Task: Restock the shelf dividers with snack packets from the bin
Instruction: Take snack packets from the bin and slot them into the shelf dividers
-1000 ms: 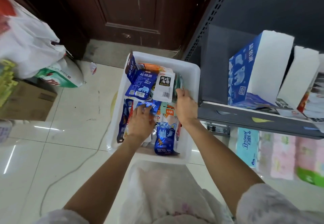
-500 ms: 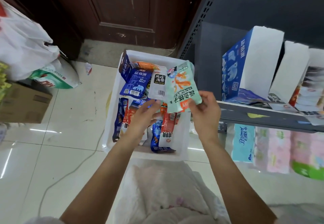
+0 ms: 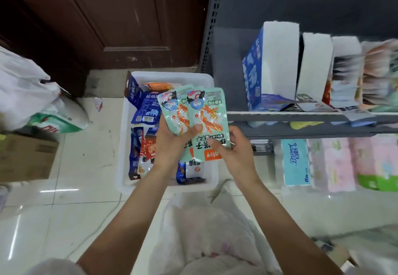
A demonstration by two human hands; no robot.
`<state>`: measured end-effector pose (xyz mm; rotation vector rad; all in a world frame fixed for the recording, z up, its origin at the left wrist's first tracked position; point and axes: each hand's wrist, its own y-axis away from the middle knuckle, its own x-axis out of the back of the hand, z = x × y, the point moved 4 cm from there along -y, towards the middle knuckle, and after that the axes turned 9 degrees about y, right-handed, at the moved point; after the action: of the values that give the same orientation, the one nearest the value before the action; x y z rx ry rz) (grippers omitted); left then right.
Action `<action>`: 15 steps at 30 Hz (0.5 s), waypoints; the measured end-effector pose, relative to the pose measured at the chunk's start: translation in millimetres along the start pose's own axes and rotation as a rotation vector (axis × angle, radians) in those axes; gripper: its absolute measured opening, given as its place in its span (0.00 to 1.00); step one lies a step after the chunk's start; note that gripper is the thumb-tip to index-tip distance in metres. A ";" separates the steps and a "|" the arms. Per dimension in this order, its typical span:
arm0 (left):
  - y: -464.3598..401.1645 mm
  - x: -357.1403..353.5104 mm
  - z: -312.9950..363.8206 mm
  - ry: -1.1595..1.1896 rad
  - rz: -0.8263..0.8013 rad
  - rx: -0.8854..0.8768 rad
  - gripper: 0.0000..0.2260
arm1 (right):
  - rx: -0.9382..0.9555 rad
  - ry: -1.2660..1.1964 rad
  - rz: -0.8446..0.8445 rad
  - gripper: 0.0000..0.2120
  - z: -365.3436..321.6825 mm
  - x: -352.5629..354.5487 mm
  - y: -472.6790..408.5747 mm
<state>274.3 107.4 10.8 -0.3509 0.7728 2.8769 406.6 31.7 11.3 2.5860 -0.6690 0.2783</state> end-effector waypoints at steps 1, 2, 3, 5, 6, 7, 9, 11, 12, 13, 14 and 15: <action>7.6 -11.7 6.5 -0.032 -0.037 -0.037 0.24 | 0.001 -0.054 0.046 0.12 -1.2 9.7 4.2; 16.0 -24.1 13.5 -0.061 -0.086 -0.067 0.20 | 0.002 -0.122 0.078 0.12 -2.5 20.7 8.5; 24.0 -37.2 19.3 -0.077 -0.144 -0.081 0.16 | 0.004 -0.199 0.100 0.11 -3.3 33.5 12.6; 40.4 -63.5 26.7 -0.099 -0.260 -0.091 0.14 | 0.014 -0.313 0.123 0.11 -4.1 63.6 20.7; 47.9 -78.1 29.0 -0.123 -0.299 -0.105 0.15 | 0.026 -0.345 0.133 0.11 -4.5 81.3 24.4; 53.5 -93.8 28.5 -0.149 -0.320 -0.125 0.16 | 0.045 -0.360 0.151 0.12 -4.2 100.8 27.0; 57.9 -127.3 21.4 -0.144 -0.324 -0.149 0.16 | 0.096 -0.353 0.214 0.12 -1.3 145.6 31.5; 60.1 -165.6 8.3 -0.106 -0.304 -0.159 0.17 | 0.154 -0.307 0.298 0.11 7.3 197.4 35.4; 61.2 -185.5 2.2 -0.103 -0.291 -0.178 0.17 | 0.178 -0.261 0.340 0.12 12.9 225.6 36.7; 64.8 -206.4 -3.3 -0.108 -0.282 -0.198 0.18 | 0.197 -0.207 0.376 0.14 19.5 254.8 37.8; 69.2 -226.5 -9.5 -0.114 -0.271 -0.211 0.19 | 0.206 -0.147 0.410 0.16 26.3 284.9 39.5; 73.1 -245.5 -16.5 -0.129 -0.262 -0.223 0.18 | 0.213 -0.072 0.452 0.19 33.0 315.3 41.5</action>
<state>499.4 17.7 95.4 -0.2649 0.3549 2.7074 660.1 -145.4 92.2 2.6229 -1.3150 0.4177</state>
